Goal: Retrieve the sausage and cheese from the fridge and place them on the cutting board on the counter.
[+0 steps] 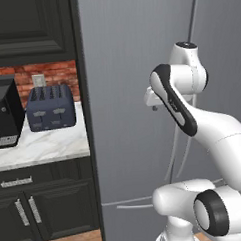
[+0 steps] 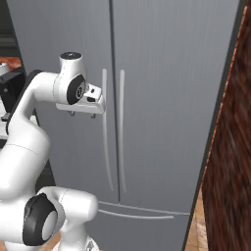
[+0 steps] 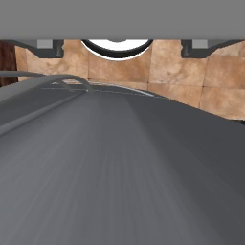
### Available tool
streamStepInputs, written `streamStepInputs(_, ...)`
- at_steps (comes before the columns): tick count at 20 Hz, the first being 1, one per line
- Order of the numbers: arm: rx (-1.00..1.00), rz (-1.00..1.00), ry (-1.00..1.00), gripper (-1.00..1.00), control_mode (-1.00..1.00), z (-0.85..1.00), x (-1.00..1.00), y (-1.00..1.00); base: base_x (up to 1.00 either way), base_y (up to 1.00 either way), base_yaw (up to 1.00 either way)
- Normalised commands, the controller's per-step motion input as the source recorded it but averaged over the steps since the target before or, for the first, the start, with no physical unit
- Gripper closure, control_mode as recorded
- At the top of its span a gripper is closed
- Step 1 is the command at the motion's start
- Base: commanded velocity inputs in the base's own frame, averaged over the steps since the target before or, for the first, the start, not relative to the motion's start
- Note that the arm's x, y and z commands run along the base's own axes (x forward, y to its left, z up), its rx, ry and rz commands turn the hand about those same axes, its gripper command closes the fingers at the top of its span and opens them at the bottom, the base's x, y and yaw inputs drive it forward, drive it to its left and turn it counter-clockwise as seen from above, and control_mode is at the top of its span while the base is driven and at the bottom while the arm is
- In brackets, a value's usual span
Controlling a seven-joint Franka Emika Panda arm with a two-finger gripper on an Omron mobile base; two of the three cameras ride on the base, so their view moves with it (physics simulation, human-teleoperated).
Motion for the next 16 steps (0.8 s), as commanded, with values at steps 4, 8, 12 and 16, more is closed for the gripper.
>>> streamStepInputs(4, 0.0, 0.0, 0.0, -1.0, 1.0, 0.0, 0.0, 0.0, 0.0, 0.0, 0.0)
streamStepInputs(8, 0.0, 0.0, 0.0, -1.0, 1.0, 0.0, 0.0, 0.0, 0.0, 0.0, 0.0)
streamStepInputs(12, 0.0, 0.0, 0.0, -1.0, 1.0, 0.0, 0.0, 0.0, -0.11, 0.0, 0.0)
streamStepInputs(16, 0.0, 0.0, 0.0, -1.0, 1.0, 0.0, 0.0, 0.0, -0.44, -0.02, 0.0)
